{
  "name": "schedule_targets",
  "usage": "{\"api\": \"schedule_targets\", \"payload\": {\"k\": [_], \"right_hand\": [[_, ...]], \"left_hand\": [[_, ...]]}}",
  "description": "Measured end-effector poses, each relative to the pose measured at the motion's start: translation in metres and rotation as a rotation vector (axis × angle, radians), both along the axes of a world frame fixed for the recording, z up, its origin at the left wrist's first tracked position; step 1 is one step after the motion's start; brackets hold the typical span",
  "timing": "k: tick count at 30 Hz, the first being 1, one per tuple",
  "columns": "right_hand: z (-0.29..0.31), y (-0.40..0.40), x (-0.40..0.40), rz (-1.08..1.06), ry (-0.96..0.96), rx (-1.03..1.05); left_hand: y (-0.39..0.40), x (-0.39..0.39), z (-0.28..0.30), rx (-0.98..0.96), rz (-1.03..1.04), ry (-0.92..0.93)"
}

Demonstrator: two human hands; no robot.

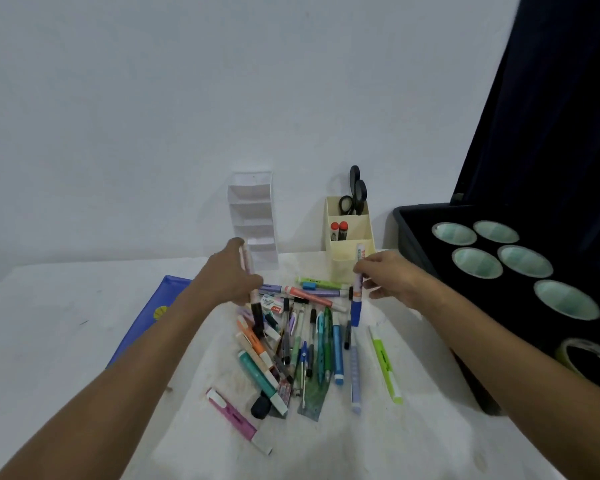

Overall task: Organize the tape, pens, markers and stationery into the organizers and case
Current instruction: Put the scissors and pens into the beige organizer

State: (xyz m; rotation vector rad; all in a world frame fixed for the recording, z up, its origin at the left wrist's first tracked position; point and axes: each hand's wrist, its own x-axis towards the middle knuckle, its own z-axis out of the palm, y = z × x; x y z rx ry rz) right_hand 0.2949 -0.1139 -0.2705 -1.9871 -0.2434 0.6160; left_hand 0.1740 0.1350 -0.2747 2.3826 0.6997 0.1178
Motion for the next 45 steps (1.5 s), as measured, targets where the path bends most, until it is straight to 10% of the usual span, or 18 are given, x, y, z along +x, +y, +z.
{"api": "schedule_targets", "payload": {"k": [15,45], "right_hand": [[0.066,-0.004,0.050,-0.212,-0.681,0.067],[0.000,0.011,0.048,-0.035,-0.608,-0.124]], "left_hand": [[-0.103,0.125,0.090,-0.041,-0.308,-0.536],[-0.087,0.130,0.014,0.453,-0.348,-0.309]]}}
